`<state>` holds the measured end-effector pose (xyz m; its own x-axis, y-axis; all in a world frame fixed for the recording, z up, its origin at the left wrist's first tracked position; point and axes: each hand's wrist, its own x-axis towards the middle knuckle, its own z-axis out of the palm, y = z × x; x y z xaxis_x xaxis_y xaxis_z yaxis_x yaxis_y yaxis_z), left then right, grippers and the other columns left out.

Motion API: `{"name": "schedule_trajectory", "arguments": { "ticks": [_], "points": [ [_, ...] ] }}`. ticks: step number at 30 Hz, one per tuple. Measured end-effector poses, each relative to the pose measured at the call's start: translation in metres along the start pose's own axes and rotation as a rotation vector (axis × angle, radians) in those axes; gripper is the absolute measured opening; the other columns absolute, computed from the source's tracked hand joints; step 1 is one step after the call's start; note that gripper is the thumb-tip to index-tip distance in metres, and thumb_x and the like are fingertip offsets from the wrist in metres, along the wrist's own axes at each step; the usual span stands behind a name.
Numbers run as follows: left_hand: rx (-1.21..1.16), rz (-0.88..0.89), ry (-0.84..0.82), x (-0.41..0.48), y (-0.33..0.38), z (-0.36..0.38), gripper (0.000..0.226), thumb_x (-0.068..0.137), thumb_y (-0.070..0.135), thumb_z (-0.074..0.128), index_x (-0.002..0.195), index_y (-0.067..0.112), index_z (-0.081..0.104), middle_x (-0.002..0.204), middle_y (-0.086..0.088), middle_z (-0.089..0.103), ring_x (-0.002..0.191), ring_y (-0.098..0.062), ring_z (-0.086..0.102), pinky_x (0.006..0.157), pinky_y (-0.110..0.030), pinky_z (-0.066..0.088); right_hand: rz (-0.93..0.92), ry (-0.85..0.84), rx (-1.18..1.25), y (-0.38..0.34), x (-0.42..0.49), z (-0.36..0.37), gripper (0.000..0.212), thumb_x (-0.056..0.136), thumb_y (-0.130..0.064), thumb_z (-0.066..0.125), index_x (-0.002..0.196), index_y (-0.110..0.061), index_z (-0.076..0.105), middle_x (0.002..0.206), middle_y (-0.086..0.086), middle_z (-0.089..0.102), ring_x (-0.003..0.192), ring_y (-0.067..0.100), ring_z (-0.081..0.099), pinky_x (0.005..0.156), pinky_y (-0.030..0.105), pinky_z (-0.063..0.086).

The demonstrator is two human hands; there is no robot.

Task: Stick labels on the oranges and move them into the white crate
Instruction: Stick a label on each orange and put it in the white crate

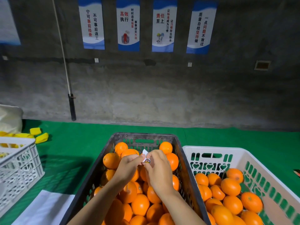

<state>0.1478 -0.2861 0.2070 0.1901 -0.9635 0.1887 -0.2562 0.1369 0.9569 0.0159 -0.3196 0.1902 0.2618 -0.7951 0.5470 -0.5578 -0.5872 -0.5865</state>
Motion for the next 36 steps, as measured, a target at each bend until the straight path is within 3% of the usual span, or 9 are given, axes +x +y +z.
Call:
{"name": "schedule_trajectory", "arguments": {
  "ticks": [6,12,16,21,24,27,30,32,36],
  "points": [
    [0.045,0.031,-0.021,0.002,-0.002,0.000,0.044,0.099,0.030,0.054,0.058,0.014,0.053,0.063,-0.007,0.046,0.065,-0.013,0.042,0.069,-0.033,0.038,0.008,0.006,0.014,-0.001,-0.001,-0.002,0.029,0.090,-0.017,0.072,0.089,-0.033,0.047,0.100,-0.017,0.046,0.097,0.006,0.046,0.083,0.026,0.045],
    [0.053,0.060,-0.019,0.003,-0.004,0.001,0.048,0.099,0.033,0.053,0.069,-0.004,0.058,0.067,-0.018,0.051,0.066,-0.013,0.045,0.066,-0.027,0.040,-0.040,0.041,-0.005,0.001,-0.001,0.002,0.031,0.092,-0.019,0.069,0.082,-0.030,0.042,0.096,-0.015,0.045,0.091,0.009,0.046,0.077,0.028,0.046],
    [0.083,0.095,0.109,0.007,-0.004,-0.002,0.050,0.097,0.031,0.057,0.056,0.008,0.042,0.056,-0.004,0.040,0.055,-0.010,0.036,0.051,-0.020,0.032,-0.058,0.014,-0.013,0.001,0.002,0.002,0.023,0.090,-0.040,0.069,0.095,-0.033,0.048,0.099,-0.018,0.049,0.094,0.006,0.048,0.080,0.026,0.046],
    [0.099,0.123,0.229,0.009,-0.005,-0.010,0.046,0.098,0.035,0.057,0.054,0.020,0.057,0.052,0.000,0.050,0.050,-0.002,0.047,0.048,-0.013,0.037,-0.010,-0.024,0.159,-0.005,0.001,0.002,0.033,0.093,-0.061,0.047,0.107,-0.035,0.060,0.106,-0.023,0.058,0.103,-0.003,0.053,0.082,0.017,0.047],
    [0.089,0.117,0.222,0.010,-0.003,-0.012,0.050,0.097,0.040,0.056,0.061,0.006,0.054,0.053,0.000,0.048,0.052,-0.006,0.044,0.050,-0.017,0.037,0.083,-0.029,0.311,-0.008,0.004,-0.003,0.023,0.095,-0.049,0.056,0.117,-0.042,0.058,0.111,-0.027,0.059,0.105,-0.008,0.054,0.080,0.014,0.049],
    [0.051,0.085,0.224,0.008,-0.001,-0.011,0.052,0.096,0.045,0.057,0.058,0.009,0.048,0.052,-0.004,0.046,0.052,-0.010,0.044,0.049,-0.020,0.035,0.199,-0.076,0.507,-0.012,0.005,-0.006,0.036,0.091,-0.040,0.070,0.119,-0.051,0.051,0.104,-0.033,0.061,0.093,-0.007,0.060,0.071,0.012,0.050],
    [-0.051,0.044,0.252,0.007,-0.001,-0.012,0.056,0.094,0.047,0.060,0.061,0.003,0.052,0.057,-0.018,0.052,0.053,-0.018,0.049,0.053,-0.028,0.040,0.277,-0.156,0.665,-0.015,0.006,-0.006,0.052,0.085,-0.034,0.078,0.128,-0.046,0.050,0.101,-0.025,0.065,0.075,0.001,0.065,0.063,0.015,0.052],
    [-0.096,0.019,0.252,0.006,0.001,-0.012,0.053,0.094,0.046,0.060,0.059,0.007,0.056,0.058,-0.018,0.057,0.053,-0.019,0.053,0.053,-0.030,0.042,0.274,-0.214,0.678,-0.015,0.007,-0.006,0.059,0.083,-0.030,0.081,0.133,-0.041,0.050,0.107,-0.016,0.066,0.084,0.001,0.067,0.069,0.017,0.054],
    [-0.007,0.052,0.213,0.004,0.004,-0.008,0.057,0.097,0.043,0.057,0.044,0.021,0.054,0.044,0.003,0.047,0.044,-0.003,0.044,0.047,-0.013,0.036,0.226,-0.172,0.537,-0.012,0.006,-0.005,0.029,0.087,-0.028,0.077,0.114,-0.035,0.066,0.102,-0.017,0.069,0.096,-0.004,0.062,0.076,0.015,0.050]
  ]
}}
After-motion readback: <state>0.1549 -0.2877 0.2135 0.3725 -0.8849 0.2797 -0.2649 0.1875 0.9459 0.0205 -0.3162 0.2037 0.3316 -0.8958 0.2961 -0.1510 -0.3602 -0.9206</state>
